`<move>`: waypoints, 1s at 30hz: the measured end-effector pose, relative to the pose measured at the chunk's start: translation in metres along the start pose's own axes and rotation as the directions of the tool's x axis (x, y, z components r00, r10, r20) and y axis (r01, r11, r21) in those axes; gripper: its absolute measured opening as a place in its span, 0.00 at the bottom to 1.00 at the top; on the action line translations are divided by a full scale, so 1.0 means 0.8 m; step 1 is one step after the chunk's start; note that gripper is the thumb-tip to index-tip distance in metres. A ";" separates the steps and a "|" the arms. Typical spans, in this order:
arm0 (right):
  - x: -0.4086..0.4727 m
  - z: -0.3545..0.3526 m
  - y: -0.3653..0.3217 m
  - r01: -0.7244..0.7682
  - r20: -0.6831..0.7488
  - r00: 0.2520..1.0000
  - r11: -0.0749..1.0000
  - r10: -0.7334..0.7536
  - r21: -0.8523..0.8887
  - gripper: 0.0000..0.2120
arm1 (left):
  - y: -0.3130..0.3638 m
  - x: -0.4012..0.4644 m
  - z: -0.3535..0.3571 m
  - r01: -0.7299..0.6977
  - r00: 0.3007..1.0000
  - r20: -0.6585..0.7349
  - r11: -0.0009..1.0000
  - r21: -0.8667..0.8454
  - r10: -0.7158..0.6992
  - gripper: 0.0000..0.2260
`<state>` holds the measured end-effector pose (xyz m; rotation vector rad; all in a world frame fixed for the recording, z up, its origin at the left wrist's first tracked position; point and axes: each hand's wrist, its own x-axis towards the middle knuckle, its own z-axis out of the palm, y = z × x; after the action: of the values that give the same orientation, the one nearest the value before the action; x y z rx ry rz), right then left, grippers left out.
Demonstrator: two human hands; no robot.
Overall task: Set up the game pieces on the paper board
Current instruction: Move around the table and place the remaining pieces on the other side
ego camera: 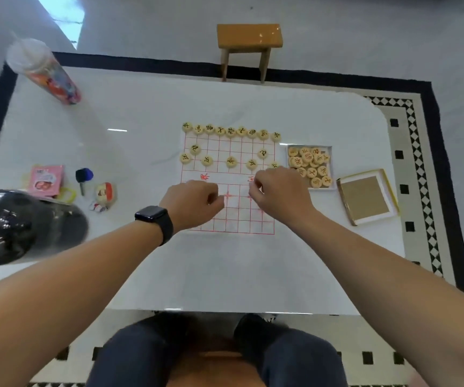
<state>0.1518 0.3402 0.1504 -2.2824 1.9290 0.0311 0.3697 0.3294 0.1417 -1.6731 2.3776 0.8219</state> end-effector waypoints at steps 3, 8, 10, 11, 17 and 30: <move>0.014 0.068 -0.008 -0.008 -0.084 0.996 0.998 0.013 0.061 0.18 | -0.034 0.027 0.052 -0.046 0.990 -0.136 0.999 -0.016 0.044 0.19; 0.036 0.171 -0.017 0.050 -0.244 0.970 0.992 -0.020 0.116 0.17 | -0.077 0.075 0.131 -0.208 0.930 -0.323 0.976 -0.062 0.177 0.22; 0.041 0.198 -0.019 0.082 -0.307 0.950 0.993 -0.053 0.082 0.17 | -0.084 0.087 0.145 -0.250 0.905 -0.366 0.967 -0.050 0.216 0.22; 0.042 0.208 -0.021 0.096 -0.327 0.942 0.994 -0.073 0.054 0.17 | -0.086 0.091 0.150 -0.271 0.892 -0.383 0.962 -0.029 0.240 0.21; 0.054 0.232 -0.018 0.121 -0.416 0.899 0.991 -0.135 -0.061 0.16 | -0.099 0.107 0.162 -0.338 0.817 -0.457 0.934 0.117 0.352 0.22; 0.046 0.266 -0.018 0.119 -0.626 0.753 0.978 -0.203 -0.174 0.16 | -0.109 0.106 0.197 -0.412 0.589 -0.647 0.869 0.274 0.483 0.27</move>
<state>0.1900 0.3343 -0.0627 -2.7902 2.0194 -0.7810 0.3838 0.3150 -0.0565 -1.5289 3.3895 0.0430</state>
